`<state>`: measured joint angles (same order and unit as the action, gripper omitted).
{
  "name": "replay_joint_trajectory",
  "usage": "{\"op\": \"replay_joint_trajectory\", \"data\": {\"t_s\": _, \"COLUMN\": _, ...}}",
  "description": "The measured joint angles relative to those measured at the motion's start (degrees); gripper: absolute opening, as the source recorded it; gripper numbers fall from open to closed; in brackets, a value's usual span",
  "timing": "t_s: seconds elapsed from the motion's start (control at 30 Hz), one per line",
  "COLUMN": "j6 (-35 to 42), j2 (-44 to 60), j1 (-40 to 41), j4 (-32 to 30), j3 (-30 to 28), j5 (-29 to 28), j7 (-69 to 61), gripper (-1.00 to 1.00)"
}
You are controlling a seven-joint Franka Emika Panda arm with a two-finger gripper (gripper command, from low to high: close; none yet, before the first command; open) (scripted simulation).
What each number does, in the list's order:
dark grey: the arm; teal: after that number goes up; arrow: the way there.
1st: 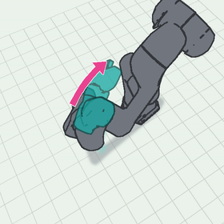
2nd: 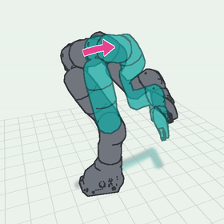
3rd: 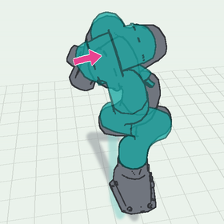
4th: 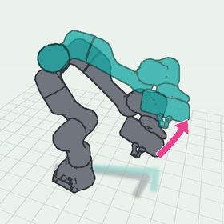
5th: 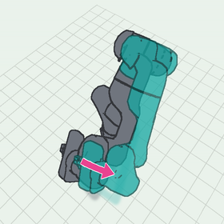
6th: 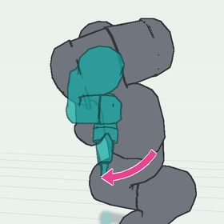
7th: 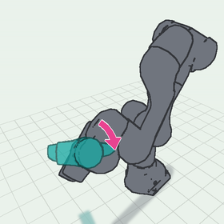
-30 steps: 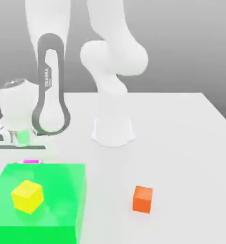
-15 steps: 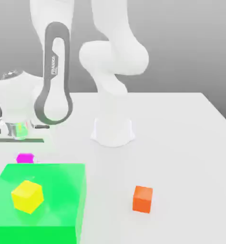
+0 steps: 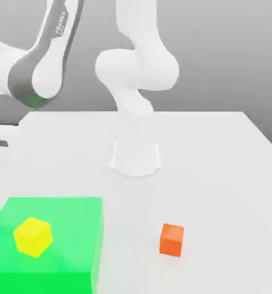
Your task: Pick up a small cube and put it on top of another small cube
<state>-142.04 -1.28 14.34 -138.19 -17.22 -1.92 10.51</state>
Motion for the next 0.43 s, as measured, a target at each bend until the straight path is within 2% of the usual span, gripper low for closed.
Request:
{"op": "replay_joint_trajectory", "data": {"t_s": 0.07, "j6": 5.0, "j2": -0.3, "j1": -4.7, "j4": 4.0, "j3": 1.2, "j5": 0.0, "j7": 3.6, "gripper": -1.00}}
{"op": "replay_joint_trajectory", "data": {"t_s": 0.13, "j6": 7.3, "j2": 0.5, "j1": -7.1, "j4": 4.1, "j3": 1.8, "j5": 1.4, "j7": 5.4, "gripper": -1.00}}
{"op": "replay_joint_trajectory", "data": {"t_s": 0.23, "j6": 2.4, "j2": 5.2, "j1": -7.8, "j4": 2.4, "j3": 1.4, "j5": 4.0, "j7": 4.5, "gripper": -1.00}}
{"op": "replay_joint_trajectory", "data": {"t_s": 0.27, "j6": 0.6, "j2": 6.7, "j1": -7.5, "j4": 1.9, "j3": 1.4, "j5": 4.6, "j7": 4.1, "gripper": 1.00}}
{"op": "replay_joint_trajectory", "data": {"t_s": 0.43, "j6": 0.6, "j2": 6.7, "j1": -7.5, "j4": 1.9, "j3": 1.4, "j5": 4.6, "j7": 4.1, "gripper": 1.00}}
